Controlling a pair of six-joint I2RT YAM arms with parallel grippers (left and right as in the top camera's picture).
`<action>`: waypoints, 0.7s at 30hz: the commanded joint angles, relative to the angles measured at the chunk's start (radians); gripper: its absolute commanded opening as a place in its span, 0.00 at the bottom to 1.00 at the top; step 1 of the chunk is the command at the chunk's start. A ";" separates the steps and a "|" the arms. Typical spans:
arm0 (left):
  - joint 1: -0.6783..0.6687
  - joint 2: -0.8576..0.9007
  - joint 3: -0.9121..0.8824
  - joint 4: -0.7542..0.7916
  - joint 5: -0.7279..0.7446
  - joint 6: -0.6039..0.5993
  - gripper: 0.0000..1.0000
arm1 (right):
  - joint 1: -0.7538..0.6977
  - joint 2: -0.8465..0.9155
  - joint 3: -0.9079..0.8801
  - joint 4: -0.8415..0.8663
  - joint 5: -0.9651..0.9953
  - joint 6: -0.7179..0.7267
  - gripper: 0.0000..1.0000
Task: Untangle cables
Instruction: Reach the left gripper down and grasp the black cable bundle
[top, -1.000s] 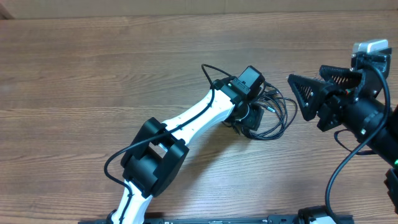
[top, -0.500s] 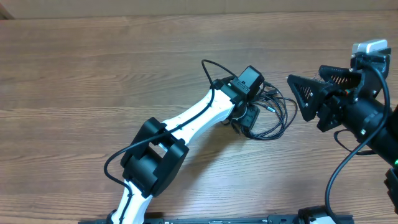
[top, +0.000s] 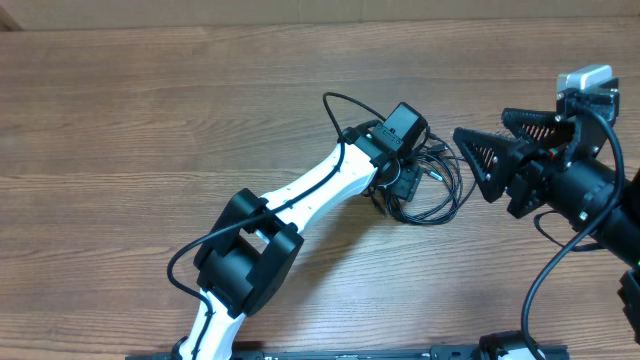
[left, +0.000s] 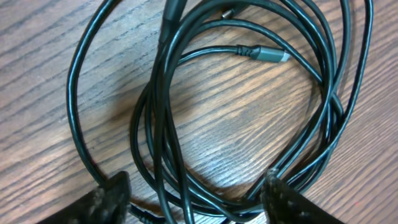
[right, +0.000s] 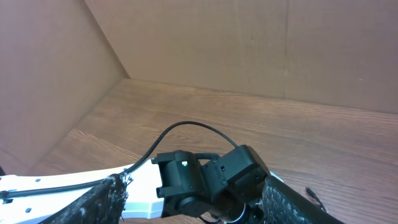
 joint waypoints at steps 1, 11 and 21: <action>-0.002 0.006 0.014 0.005 -0.023 -0.009 0.52 | 0.000 -0.006 -0.001 0.003 -0.027 -0.008 0.68; -0.002 0.006 0.007 0.008 -0.026 -0.013 0.59 | 0.000 -0.006 -0.001 0.003 -0.030 -0.008 0.68; -0.002 0.054 0.001 0.008 -0.036 -0.050 0.43 | 0.000 -0.006 -0.001 0.006 -0.030 -0.008 0.68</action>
